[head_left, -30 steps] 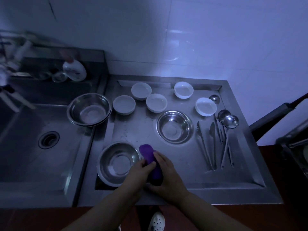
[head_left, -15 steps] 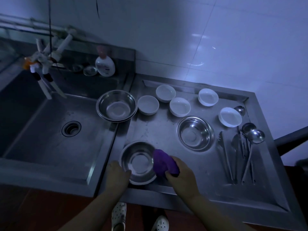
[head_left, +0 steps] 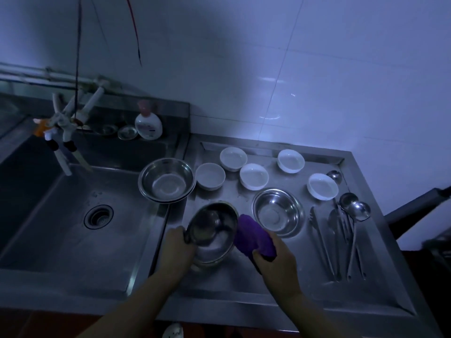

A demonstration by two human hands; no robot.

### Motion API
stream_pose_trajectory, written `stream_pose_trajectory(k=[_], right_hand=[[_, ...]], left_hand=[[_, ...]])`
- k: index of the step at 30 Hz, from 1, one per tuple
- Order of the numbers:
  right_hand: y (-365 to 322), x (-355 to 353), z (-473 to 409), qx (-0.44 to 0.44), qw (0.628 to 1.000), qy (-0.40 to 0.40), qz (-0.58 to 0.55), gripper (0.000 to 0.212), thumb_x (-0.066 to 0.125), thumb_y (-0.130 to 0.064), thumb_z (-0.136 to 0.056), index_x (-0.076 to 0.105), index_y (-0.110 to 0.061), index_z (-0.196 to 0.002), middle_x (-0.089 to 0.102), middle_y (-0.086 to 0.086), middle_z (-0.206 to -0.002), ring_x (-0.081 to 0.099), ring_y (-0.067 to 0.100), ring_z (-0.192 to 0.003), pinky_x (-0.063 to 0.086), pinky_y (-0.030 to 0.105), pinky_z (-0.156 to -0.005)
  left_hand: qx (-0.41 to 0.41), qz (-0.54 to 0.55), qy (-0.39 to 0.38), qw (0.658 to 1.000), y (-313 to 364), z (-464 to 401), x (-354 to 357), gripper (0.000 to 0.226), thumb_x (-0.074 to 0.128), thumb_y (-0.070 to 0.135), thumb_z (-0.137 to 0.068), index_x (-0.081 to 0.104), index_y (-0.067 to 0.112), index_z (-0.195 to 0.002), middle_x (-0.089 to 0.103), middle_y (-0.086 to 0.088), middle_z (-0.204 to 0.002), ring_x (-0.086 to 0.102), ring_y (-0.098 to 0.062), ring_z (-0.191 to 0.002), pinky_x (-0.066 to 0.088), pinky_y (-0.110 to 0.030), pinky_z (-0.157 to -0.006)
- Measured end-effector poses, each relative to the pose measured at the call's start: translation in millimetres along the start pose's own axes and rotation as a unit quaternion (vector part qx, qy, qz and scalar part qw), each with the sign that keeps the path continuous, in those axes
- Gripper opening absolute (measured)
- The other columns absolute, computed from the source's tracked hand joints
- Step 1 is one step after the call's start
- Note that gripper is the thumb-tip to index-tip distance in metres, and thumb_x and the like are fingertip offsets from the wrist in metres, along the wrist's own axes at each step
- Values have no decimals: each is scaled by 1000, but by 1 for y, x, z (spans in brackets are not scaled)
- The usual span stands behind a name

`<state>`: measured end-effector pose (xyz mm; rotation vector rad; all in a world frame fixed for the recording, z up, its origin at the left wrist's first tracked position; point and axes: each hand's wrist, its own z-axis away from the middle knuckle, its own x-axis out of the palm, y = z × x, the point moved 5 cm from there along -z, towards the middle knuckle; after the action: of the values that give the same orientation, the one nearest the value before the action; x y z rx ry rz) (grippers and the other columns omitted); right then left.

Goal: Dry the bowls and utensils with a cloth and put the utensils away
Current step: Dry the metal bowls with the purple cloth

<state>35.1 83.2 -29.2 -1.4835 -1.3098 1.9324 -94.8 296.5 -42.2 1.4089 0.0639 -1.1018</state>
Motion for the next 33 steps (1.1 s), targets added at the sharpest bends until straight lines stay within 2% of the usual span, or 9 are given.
stream_pose_trajectory(k=[4,7,10,13,18,22,26,30,33], right_hand=[[-30,-17,-1,-72,996,60,8,53,76,-5,-75,59,-19,-124,66,-4,-107,61,11,-92,44,9,-76],[-60,-30,-1,-135,983,126,1,56,78,-4,-74,59,-16,-126,64,-5,-109,60,9,-94,42,2,-80],[-90,-44,0,-193,959,206,-10,54,80,-7,-73,60,-9,-123,63,-1,-112,56,3,-102,43,8,-88],[-115,-52,2,-252,934,254,-4,55,77,-11,-71,59,-5,-123,63,3,-116,55,6,-105,48,22,-91],[-160,-52,1,-357,887,290,51,62,74,-17,-75,49,-11,-131,59,13,-128,53,22,-120,45,31,-100],[-185,-20,4,-438,852,197,209,57,66,-27,-76,56,-9,-130,51,10,-140,33,27,-140,28,53,-111],[-192,-1,9,-447,843,163,252,68,59,-26,-69,50,-3,-132,36,16,-149,21,29,-145,17,50,-117],[-197,-9,-1,-453,836,159,265,64,58,-28,-77,46,-6,-136,46,17,-143,39,26,-136,30,43,-113],[-192,-16,-8,-493,797,151,315,56,61,-29,-81,51,-13,-134,55,12,-136,50,24,-127,42,41,-103]], left_hand=[[76,32,41,996,43,-6,-25,14,59,-2,-69,47,0,-61,49,-7,-57,37,-9,-48,24,-20,-41],[164,89,51,981,79,0,-41,19,55,2,-79,50,20,-79,56,0,-81,52,-13,-67,37,-20,-55],[264,102,56,957,118,16,-59,44,49,7,-86,52,50,-98,61,23,-96,57,2,-92,43,-16,-75],[258,159,49,952,139,27,-75,70,52,3,-90,45,72,-100,59,35,-95,58,7,-97,46,-17,-83],[265,234,17,935,166,46,-87,47,48,13,-95,48,58,-107,64,23,-103,61,8,-95,45,-5,-71],[195,332,-8,923,176,50,-90,21,42,29,-98,60,39,-103,70,10,-87,66,0,-77,50,-21,-66],[156,370,-29,915,181,48,-92,21,41,39,-96,61,44,-89,72,12,-82,68,-3,-74,49,-26,-64],[159,376,-58,911,188,46,-91,20,43,30,-97,60,41,-94,71,7,-91,68,-9,-84,51,-30,-73],[149,366,-74,916,188,41,-92,19,43,24,-98,59,35,-97,69,0,-95,67,-17,-86,54,-32,-68]])
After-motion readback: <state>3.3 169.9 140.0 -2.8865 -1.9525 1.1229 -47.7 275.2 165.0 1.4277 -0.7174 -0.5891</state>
